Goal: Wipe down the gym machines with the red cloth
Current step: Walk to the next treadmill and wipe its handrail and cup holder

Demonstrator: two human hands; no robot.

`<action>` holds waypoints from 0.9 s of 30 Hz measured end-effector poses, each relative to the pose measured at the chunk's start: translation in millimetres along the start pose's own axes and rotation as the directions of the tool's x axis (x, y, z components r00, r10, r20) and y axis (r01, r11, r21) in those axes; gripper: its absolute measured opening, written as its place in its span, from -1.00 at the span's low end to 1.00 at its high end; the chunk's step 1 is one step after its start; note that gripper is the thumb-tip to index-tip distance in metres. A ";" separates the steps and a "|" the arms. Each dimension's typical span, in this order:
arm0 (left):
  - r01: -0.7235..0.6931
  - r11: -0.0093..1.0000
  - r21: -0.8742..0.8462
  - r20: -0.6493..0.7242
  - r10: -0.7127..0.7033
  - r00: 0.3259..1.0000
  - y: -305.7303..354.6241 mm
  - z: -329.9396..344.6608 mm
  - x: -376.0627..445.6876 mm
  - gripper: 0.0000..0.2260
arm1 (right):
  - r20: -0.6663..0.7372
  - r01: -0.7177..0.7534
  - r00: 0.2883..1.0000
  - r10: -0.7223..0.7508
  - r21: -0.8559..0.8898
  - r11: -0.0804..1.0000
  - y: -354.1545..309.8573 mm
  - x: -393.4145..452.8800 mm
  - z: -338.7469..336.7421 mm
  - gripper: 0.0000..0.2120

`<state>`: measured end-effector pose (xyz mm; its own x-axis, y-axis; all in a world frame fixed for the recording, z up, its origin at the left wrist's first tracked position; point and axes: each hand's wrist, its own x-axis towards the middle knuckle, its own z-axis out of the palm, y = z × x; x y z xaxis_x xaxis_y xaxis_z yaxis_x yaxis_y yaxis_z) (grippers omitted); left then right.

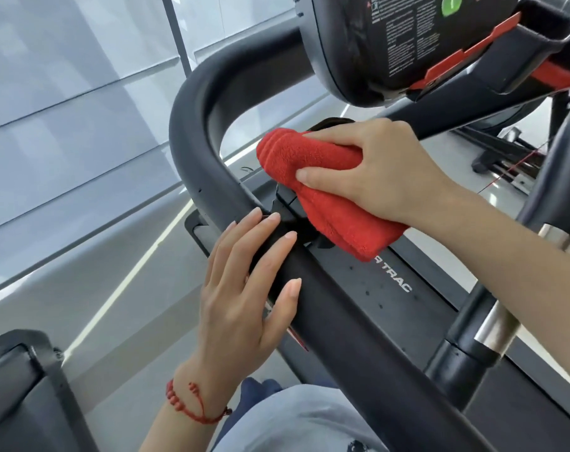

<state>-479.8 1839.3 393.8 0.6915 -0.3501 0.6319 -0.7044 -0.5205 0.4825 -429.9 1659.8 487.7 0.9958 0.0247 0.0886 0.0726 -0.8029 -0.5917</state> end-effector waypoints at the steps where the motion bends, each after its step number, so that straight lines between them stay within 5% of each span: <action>1: -0.003 1.000 0.002 -0.001 0.003 1.000 -0.2 0.0 -0.4 -0.70 | -0.001 -0.004 1.000 0.004 -0.003 1.000 -1.7 1.1 1.2 -0.66; 19: -0.035 0.976 0.214 0.032 0.029 0.999 7.7 -12.5 -8.5 -0.67 | -0.096 0.071 0.991 -0.096 -0.235 0.969 -10.0 -25.2 12.1 -0.54; 27: 0.053 0.944 0.326 0.002 -0.057 0.998 20.9 -38.3 -34.9 -0.65 | -0.174 0.134 0.975 -0.140 -0.047 0.990 -30.1 -38.4 5.8 -0.53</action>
<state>-524.8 1870.5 405.1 0.7307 -0.3217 0.6021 -0.5760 -0.7640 0.2908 -470.0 1686.5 497.5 0.9508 0.0329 0.3082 0.2022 -0.8195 -0.5362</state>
